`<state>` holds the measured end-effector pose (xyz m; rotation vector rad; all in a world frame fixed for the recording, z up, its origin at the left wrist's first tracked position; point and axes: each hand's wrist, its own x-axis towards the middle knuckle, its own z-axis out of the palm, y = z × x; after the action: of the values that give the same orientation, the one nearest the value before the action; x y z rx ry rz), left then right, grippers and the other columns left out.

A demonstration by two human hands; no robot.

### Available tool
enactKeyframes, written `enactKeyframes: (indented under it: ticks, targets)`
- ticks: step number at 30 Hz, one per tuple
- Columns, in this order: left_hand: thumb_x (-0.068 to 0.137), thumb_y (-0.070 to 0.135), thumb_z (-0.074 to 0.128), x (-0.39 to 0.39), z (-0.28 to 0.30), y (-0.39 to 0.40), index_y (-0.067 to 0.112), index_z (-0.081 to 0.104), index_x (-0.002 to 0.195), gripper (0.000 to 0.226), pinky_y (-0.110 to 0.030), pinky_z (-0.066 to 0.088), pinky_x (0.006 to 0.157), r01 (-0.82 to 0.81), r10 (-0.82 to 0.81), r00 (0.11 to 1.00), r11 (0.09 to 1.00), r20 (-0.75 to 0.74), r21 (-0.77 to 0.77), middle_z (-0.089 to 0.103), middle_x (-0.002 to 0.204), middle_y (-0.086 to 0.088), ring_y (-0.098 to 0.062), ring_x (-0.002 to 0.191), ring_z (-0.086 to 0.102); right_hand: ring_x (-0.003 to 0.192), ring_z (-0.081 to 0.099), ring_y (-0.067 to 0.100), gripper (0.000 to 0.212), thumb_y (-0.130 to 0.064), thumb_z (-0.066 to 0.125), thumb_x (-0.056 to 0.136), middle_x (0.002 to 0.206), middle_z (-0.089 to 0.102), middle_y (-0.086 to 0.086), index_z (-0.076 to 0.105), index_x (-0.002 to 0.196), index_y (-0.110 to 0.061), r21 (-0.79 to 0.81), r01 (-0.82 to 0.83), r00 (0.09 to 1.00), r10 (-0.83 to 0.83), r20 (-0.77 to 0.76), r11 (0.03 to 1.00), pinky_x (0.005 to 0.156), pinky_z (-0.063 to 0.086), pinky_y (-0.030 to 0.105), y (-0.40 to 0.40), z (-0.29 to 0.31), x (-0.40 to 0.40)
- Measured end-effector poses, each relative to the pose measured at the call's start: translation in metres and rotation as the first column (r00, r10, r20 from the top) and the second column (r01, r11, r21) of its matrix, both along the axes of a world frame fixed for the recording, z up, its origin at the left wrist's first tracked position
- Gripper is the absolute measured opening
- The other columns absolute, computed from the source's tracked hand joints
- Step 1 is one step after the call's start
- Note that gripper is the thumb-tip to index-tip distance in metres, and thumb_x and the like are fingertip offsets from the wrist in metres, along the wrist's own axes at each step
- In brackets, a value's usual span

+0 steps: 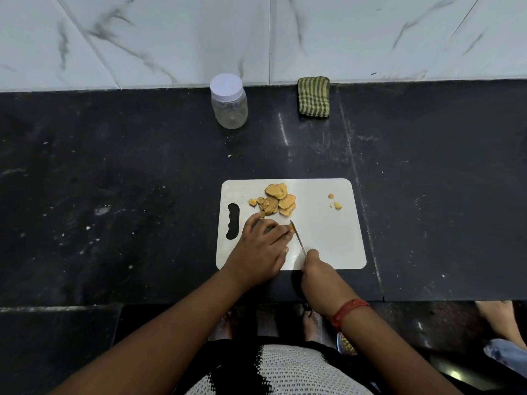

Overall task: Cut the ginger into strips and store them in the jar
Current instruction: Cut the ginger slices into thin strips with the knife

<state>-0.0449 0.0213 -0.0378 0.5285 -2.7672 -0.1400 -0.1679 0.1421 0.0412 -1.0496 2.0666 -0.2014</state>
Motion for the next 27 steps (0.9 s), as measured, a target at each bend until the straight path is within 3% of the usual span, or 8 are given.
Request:
enactKeyframes:
  ticks: [10, 15, 21, 27]
  targets:
    - [0.092, 0.03, 0.052, -0.003, 0.0, 0.003, 0.014, 0.068, 0.126, 0.04, -0.063, 0.036, 0.11, -0.015, 0.016, 1.0, 0.998, 0.024, -0.055, 0.063, 0.124, 0.0, -0.026, 0.11, 0.057, 0.065, 0.046, 0.023, 0.018, 0.002, 0.038, 0.088, 0.074, 0.045, 0.004, 0.03, 0.097, -0.011, 0.007, -0.019, 1.0, 0.019, -0.024, 1.0, 0.063, 0.035, 0.032, -0.001, 0.002, 0.002]
    - [0.093, 0.029, 0.051, -0.002, 0.0, 0.006, 0.012, 0.063, 0.131, 0.043, -0.065, 0.033, 0.111, -0.02, 0.024, 0.999, 0.996, 0.046, -0.087, 0.058, 0.13, -0.002, -0.027, 0.114, 0.054, 0.057, 0.041, 0.011, 0.018, 0.003, 0.038, 0.088, 0.068, 0.042, 0.0, 0.03, 0.097, -0.01, 0.012, -0.031, 0.999, 0.031, -0.011, 0.999, 0.049, 0.028, 0.025, -0.002, 0.003, 0.0]
    - [0.09, 0.024, 0.058, -0.001, 0.002, 0.008, 0.01, 0.061, 0.136, 0.048, -0.063, 0.032, 0.113, 0.019, -0.014, 0.999, 0.994, 0.044, -0.104, 0.059, 0.135, -0.003, -0.024, 0.121, 0.051, 0.058, 0.043, 0.012, 0.016, 0.004, 0.034, 0.088, 0.069, 0.046, 0.003, 0.031, 0.098, -0.008, 0.032, 0.002, 0.999, -0.003, 0.032, 0.999, 0.046, 0.026, 0.023, -0.003, 0.005, -0.009]
    - [0.087, 0.023, 0.06, -0.002, -0.001, 0.007, 0.011, 0.065, 0.13, 0.045, -0.065, 0.035, 0.11, 0.008, -0.006, 1.0, 0.996, 0.021, -0.093, 0.062, 0.132, -0.001, -0.024, 0.116, 0.054, 0.068, 0.047, 0.025, 0.018, 0.004, 0.038, 0.088, 0.088, 0.058, 0.015, 0.032, 0.099, -0.008, 0.024, -0.009, 1.0, 0.009, 0.004, 1.0, 0.063, 0.035, 0.03, 0.0, 0.007, -0.004]
